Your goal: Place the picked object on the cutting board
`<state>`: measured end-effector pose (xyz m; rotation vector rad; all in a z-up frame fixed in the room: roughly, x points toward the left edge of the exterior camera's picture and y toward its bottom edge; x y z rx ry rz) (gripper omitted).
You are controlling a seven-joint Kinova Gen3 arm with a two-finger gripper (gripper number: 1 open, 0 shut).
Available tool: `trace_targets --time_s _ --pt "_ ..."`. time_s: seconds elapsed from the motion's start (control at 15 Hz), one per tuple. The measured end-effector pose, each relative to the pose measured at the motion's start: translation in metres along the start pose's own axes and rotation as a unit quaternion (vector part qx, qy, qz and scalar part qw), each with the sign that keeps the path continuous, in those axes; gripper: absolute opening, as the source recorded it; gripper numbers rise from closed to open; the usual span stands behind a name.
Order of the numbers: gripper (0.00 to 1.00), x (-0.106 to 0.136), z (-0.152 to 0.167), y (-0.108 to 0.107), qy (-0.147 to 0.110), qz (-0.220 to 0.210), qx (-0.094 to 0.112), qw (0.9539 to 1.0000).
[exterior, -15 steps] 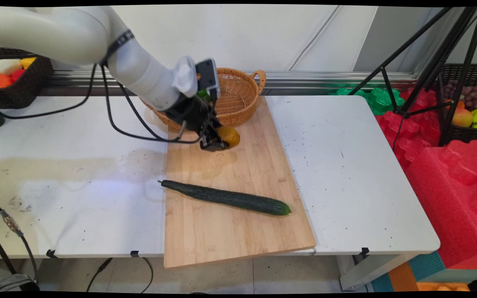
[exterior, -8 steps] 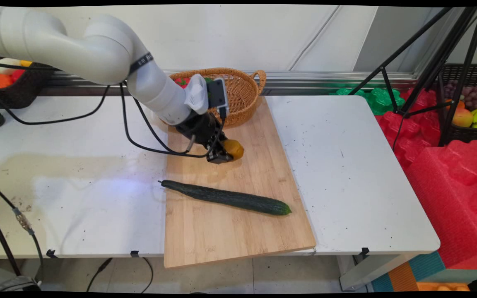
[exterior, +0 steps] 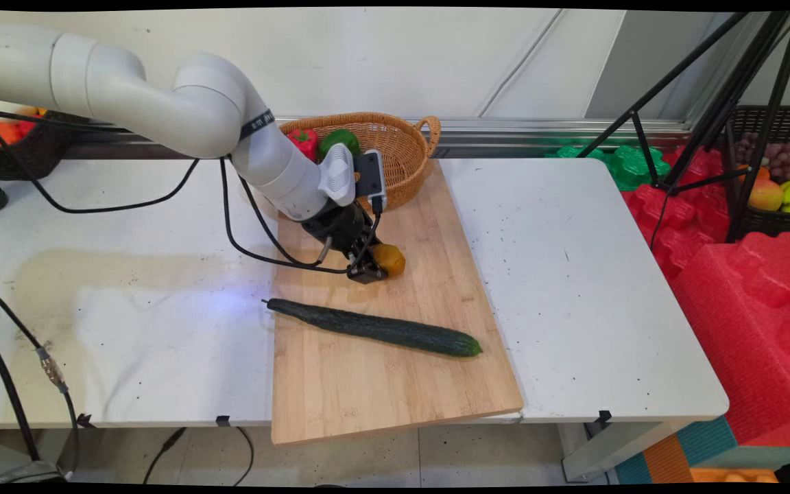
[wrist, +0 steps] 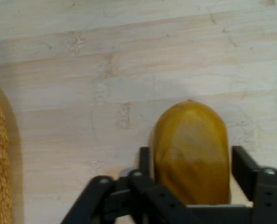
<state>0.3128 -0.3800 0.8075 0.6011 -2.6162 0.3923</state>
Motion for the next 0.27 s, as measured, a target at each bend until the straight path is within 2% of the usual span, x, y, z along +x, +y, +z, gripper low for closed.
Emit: trace_targets --time_s 0.07,0.27 --pt "1.0 -0.0006 0.0021 -0.0008 0.0 0.002 0.0 1.0" --pt "1.0 -0.0012 0.0019 -0.0032 0.009 0.008 -0.001 0.9999"
